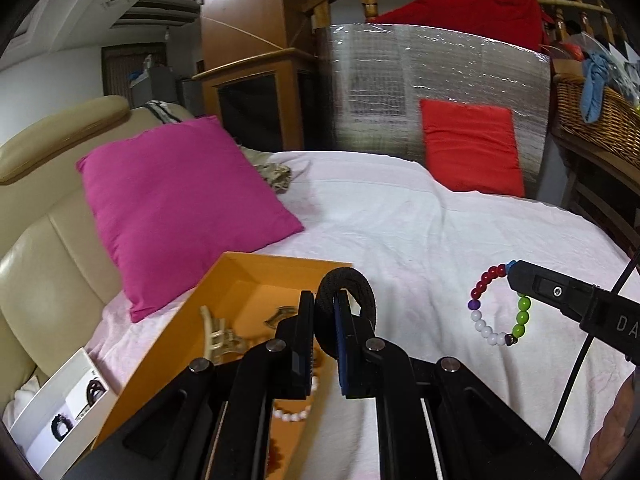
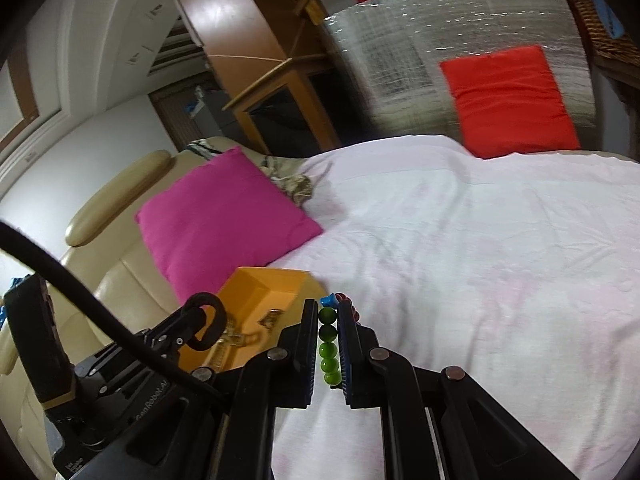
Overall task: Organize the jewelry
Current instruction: 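Carry the hair tie and multicolour bracelet over the orange box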
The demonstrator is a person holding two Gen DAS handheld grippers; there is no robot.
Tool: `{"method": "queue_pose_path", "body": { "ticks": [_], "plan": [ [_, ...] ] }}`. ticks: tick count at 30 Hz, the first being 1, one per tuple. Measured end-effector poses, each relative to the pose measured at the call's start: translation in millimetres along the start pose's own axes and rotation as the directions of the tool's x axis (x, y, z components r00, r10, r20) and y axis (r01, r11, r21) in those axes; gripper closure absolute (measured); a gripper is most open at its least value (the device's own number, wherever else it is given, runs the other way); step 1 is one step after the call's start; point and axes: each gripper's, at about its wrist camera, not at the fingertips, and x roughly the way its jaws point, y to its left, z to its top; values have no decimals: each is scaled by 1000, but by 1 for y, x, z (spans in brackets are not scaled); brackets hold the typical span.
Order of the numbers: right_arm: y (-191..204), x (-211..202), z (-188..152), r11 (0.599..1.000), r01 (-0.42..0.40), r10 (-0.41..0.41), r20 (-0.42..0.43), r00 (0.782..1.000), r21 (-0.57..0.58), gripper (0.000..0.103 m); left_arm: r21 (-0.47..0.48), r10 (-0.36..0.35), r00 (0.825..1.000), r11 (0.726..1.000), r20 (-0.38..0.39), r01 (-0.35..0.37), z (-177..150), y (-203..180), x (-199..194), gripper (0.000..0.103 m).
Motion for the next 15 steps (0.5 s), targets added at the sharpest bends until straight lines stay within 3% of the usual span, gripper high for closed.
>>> {"method": "queue_pose_path", "body": {
  "ticks": [15],
  "plan": [
    [69,40,-29,984,-124,117,-62,991,-130,92,-66,137,990,988,-23,-138,-17,64,-4,93]
  ]
}}
